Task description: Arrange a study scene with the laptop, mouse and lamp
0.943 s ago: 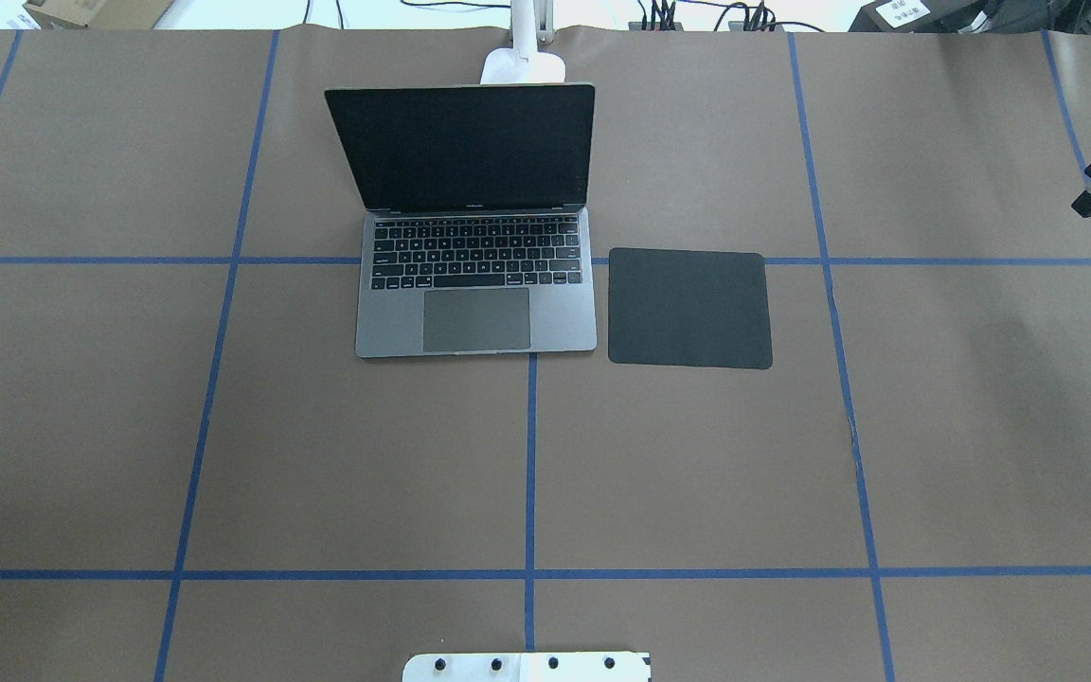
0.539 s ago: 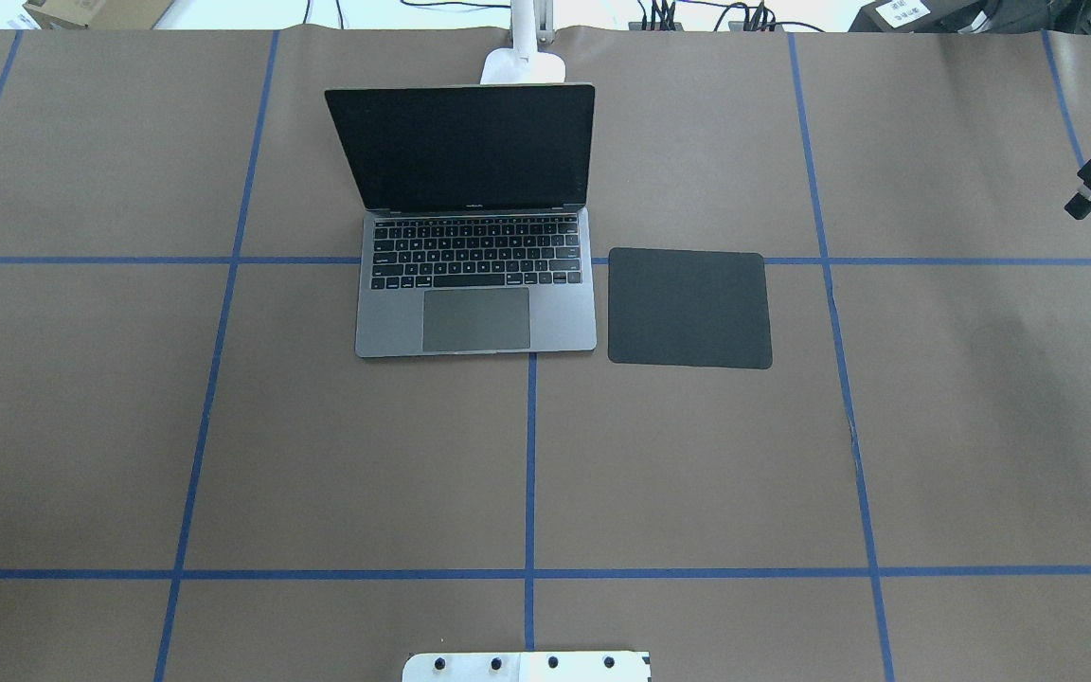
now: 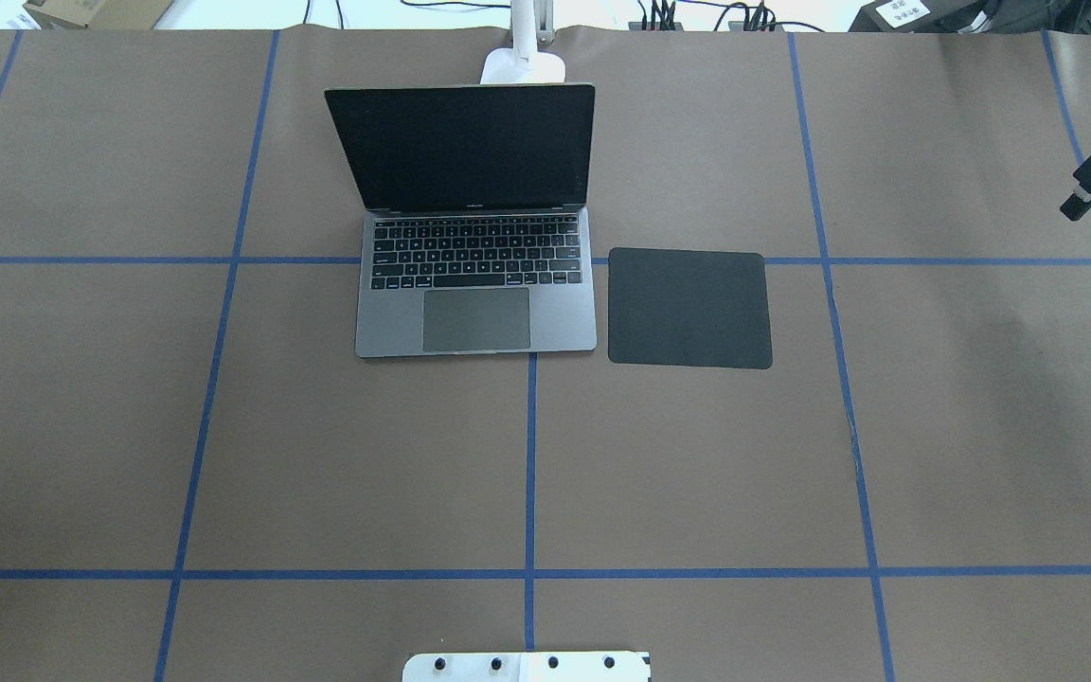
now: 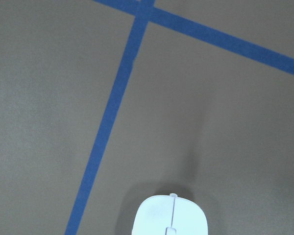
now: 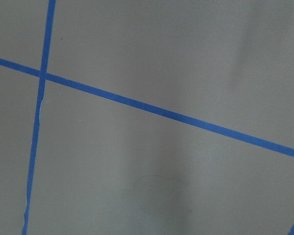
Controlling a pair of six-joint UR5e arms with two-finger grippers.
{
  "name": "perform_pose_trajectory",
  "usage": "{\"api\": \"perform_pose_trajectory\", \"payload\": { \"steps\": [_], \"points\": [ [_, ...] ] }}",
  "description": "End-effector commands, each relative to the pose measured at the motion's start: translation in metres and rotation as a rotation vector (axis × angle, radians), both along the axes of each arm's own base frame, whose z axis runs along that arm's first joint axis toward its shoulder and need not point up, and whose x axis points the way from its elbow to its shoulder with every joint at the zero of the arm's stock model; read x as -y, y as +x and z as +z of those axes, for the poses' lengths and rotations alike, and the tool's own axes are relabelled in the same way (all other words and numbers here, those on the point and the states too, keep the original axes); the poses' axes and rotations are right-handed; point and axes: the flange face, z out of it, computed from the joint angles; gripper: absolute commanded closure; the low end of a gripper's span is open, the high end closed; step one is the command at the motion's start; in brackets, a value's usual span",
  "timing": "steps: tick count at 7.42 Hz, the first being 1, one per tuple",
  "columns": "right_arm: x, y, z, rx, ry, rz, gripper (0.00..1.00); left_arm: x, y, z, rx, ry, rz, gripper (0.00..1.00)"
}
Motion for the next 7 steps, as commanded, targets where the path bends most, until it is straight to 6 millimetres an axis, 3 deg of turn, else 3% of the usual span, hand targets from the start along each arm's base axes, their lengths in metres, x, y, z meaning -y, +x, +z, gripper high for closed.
{"api": "perform_pose_trajectory", "payload": {
  "steps": [1,5,7],
  "points": [
    [0.000,-0.002,-0.001,0.001,0.003,-0.003,0.01,-0.014,0.021,0.000,0.001,0.002,-0.002,0.01],
    [0.000,-0.004,0.002,-0.001,0.016,0.026,0.01,-0.016,0.020,0.004,0.012,0.000,0.010,0.01],
    [-0.002,-0.004,-0.010,-0.001,0.029,0.036,0.01,-0.018,0.021,0.003,0.012,-0.005,0.012,0.01]
  ]
}}
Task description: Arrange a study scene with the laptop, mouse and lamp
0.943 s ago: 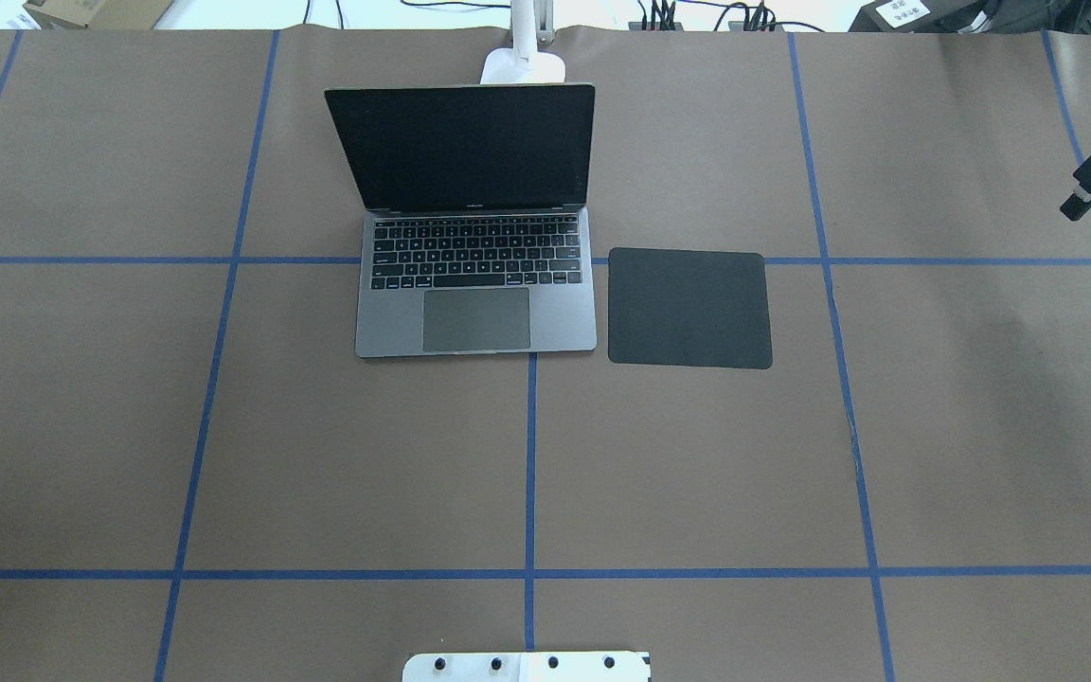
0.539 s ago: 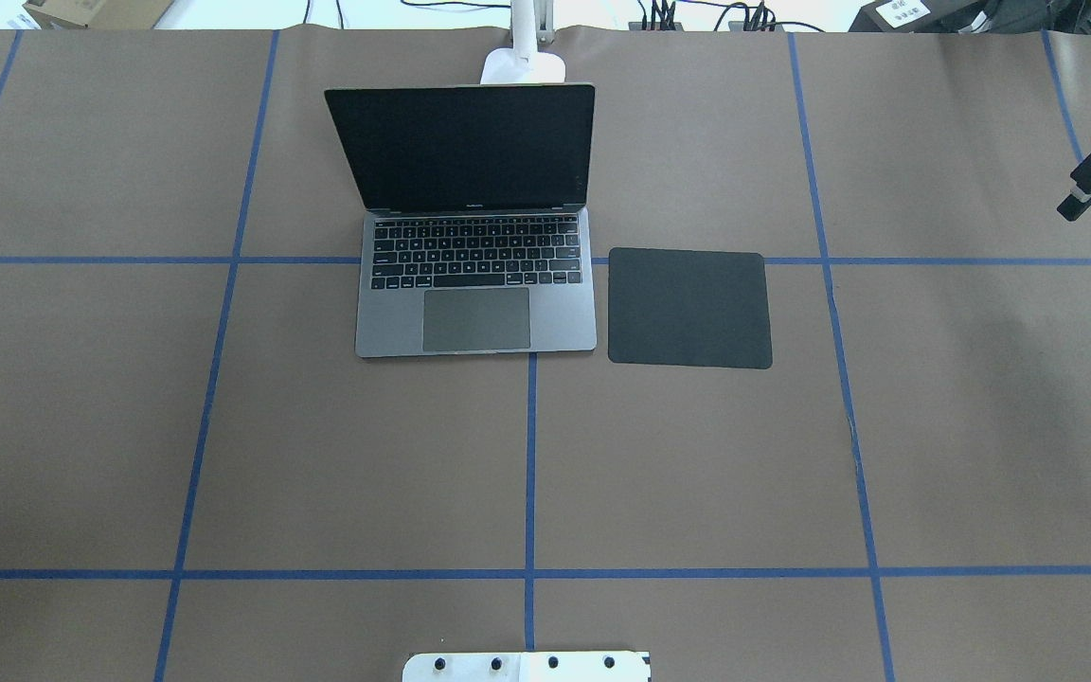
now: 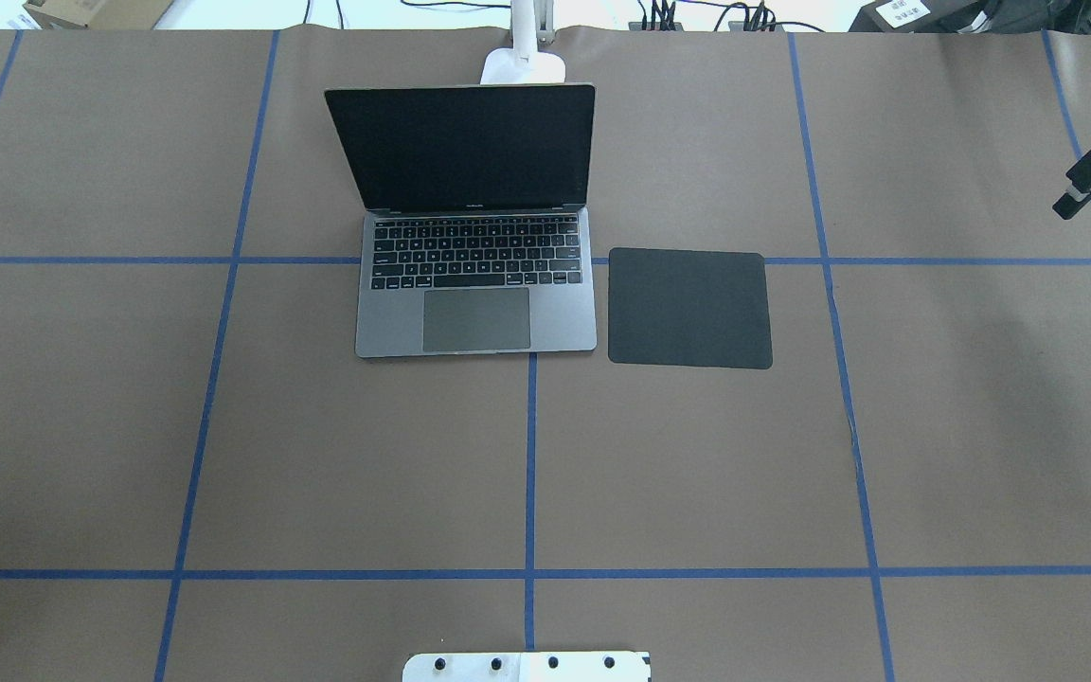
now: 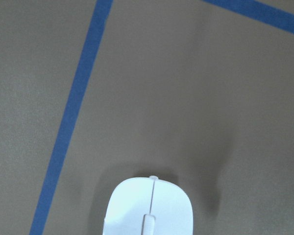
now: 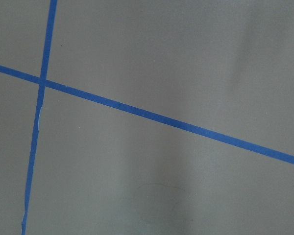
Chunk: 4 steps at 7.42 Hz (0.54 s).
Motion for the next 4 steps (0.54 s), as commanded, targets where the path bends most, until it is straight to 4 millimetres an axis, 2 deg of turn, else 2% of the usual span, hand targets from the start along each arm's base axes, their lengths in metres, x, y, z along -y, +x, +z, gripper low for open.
{"api": "perform_pose_trajectory", "payload": {
  "steps": [1,4],
  "points": [
    [-0.0017,0.0003,-0.0131,0.001,0.014,0.012,0.01,-0.0022,0.0016,-0.0002,-0.002,-0.003,0.008,0.01],
    [-0.0099,0.0025,-0.0144,-0.004,0.018,0.016,0.01,-0.0056,0.0033,-0.0003,-0.002,-0.019,0.015,0.02]
  ]
}}
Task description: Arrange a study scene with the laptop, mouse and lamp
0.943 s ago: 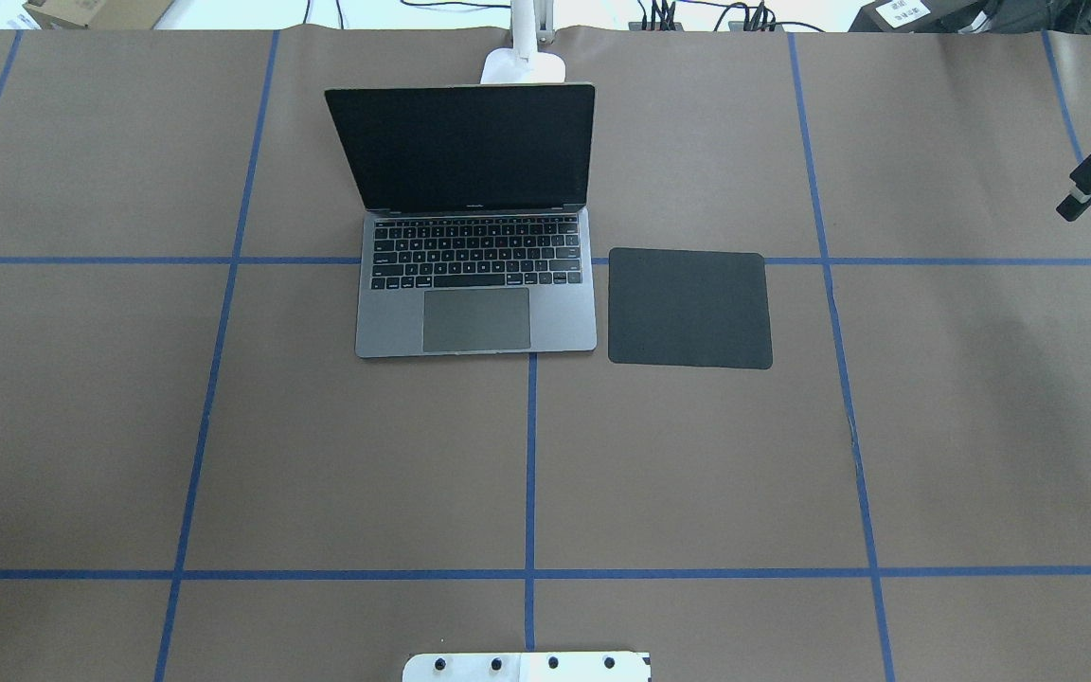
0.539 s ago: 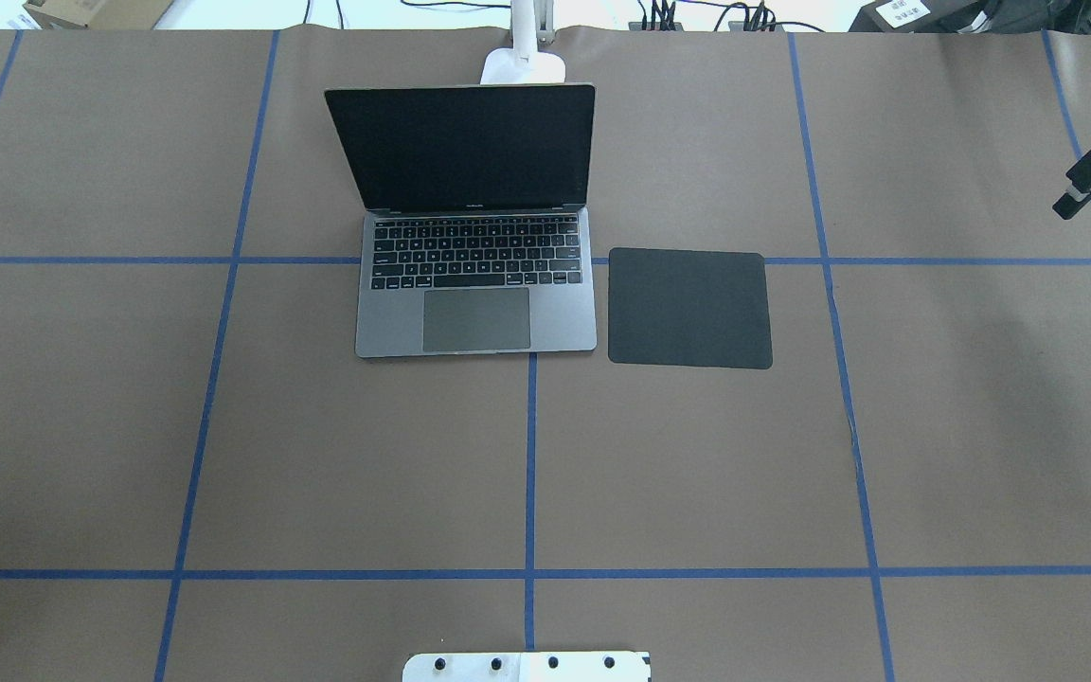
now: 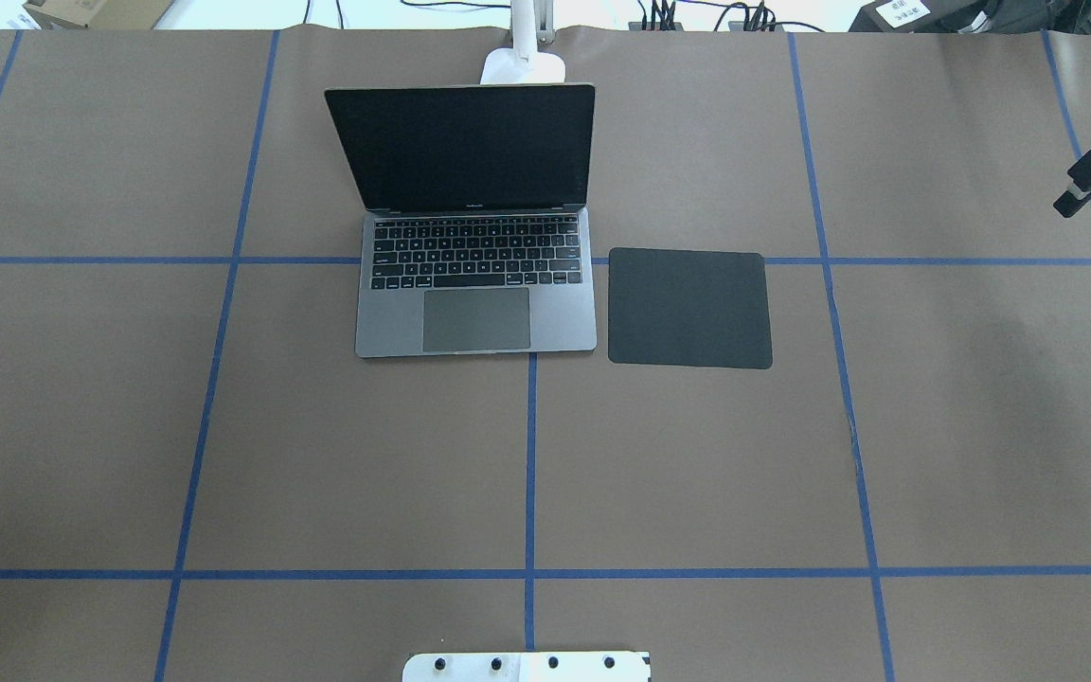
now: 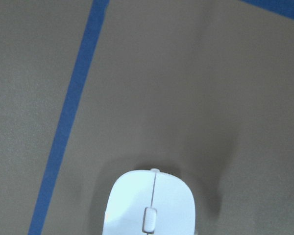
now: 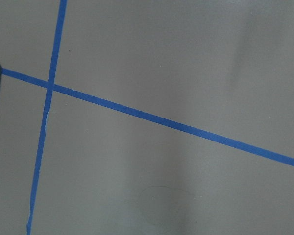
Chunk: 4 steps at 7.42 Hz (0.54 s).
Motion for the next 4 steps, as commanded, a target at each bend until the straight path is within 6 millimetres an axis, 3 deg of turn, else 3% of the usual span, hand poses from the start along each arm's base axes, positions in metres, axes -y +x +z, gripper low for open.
{"api": "perform_pose_trajectory", "payload": {
  "steps": [1,4],
  "points": [
    [-0.0016,0.0000,-0.0019,-0.003,0.004,0.001,0.01,-0.0035,0.0013,0.0011,0.004,-0.018,0.005,0.02],
    [-0.0021,0.0001,-0.0069,-0.004,0.004,0.009,0.01,-0.0043,-0.0015,0.0099,0.023,-0.028,0.004,0.04]
  ]
}}
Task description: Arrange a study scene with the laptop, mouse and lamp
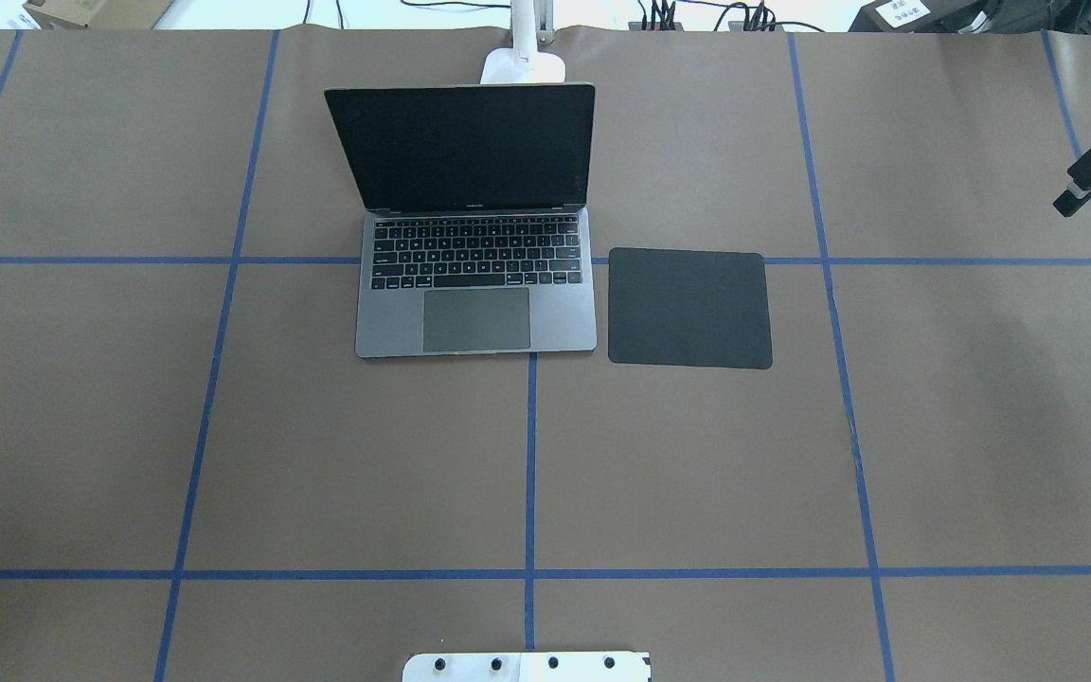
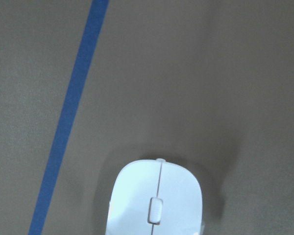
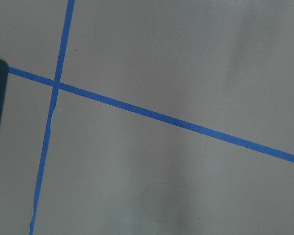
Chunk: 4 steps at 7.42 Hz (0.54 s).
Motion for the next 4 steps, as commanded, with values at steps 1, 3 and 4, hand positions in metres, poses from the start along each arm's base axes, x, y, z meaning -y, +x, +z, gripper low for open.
{"api": "perform_pose_trajectory", "payload": {
  "steps": [1,3,4],
  "points": [
    [-0.001,0.000,-0.002,-0.001,0.002,0.002,0.01,-0.002,0.002,0.003,0.004,-0.008,0.003,0.05],
    [0.000,0.000,-0.003,-0.001,0.004,0.002,0.01,-0.008,0.014,0.010,-0.004,-0.013,0.005,0.08],
    [0.000,0.001,-0.003,-0.002,0.005,0.003,0.01,-0.006,0.011,0.007,-0.023,-0.021,0.005,0.18]
  ]
}}
